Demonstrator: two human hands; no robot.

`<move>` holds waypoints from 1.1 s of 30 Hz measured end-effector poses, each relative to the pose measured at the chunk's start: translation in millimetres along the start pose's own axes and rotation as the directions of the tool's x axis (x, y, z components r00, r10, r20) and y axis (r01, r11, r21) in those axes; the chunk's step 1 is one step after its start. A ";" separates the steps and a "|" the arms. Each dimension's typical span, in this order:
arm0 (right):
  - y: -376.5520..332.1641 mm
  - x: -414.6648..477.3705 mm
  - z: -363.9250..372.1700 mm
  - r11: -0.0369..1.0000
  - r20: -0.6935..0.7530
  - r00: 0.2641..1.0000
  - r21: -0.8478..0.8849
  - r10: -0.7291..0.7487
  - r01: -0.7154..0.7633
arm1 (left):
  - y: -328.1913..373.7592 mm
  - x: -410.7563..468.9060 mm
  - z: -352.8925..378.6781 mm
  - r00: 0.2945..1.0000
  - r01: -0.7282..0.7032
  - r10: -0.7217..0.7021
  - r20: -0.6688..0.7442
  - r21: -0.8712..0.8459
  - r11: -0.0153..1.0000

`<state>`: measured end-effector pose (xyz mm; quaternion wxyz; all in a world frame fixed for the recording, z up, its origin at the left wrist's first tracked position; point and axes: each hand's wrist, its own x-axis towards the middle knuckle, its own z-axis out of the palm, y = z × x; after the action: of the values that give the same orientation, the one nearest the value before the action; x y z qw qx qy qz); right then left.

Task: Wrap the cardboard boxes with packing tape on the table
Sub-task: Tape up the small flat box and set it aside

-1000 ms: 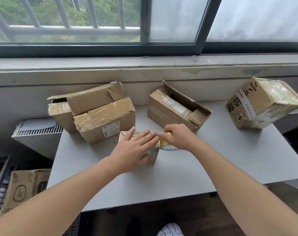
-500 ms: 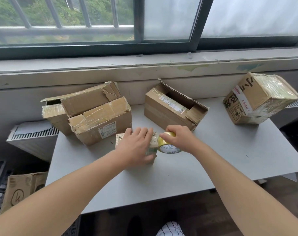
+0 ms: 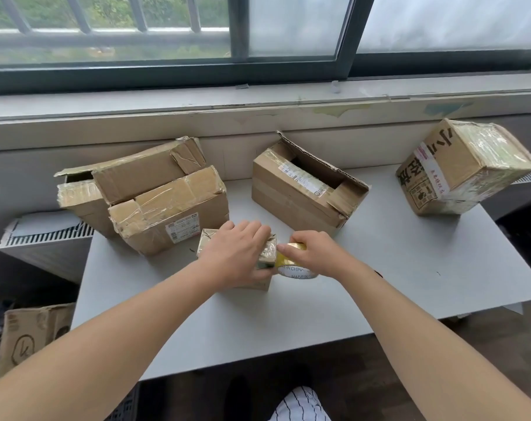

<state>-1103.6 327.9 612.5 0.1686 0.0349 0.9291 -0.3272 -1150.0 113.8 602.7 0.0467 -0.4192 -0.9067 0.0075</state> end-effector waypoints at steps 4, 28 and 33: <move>8.5 7.6 9.5 1.000 0.031 0.999 0.012 0.020 -0.021 | 2.2 -0.1 0.3 1.000 0.026 -0.026 0.014 -0.035 0.999; -57.6 -15.7 -10.1 0.950 -0.016 0.990 0.278 -0.142 0.141 | -30.8 -71.2 20.7 0.926 0.279 -0.363 0.101 -0.832 0.479; -78.9 -2.5 4.0 0.964 0.090 0.967 0.136 -0.240 0.227 | -45.1 -92.6 39.0 0.897 0.375 -0.386 0.214 -0.830 0.412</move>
<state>-1113.9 263.7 657.4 0.1755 -0.0819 0.8943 -0.4035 -1128.1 15.1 559.0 -0.1607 -0.1701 -0.8602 -0.4530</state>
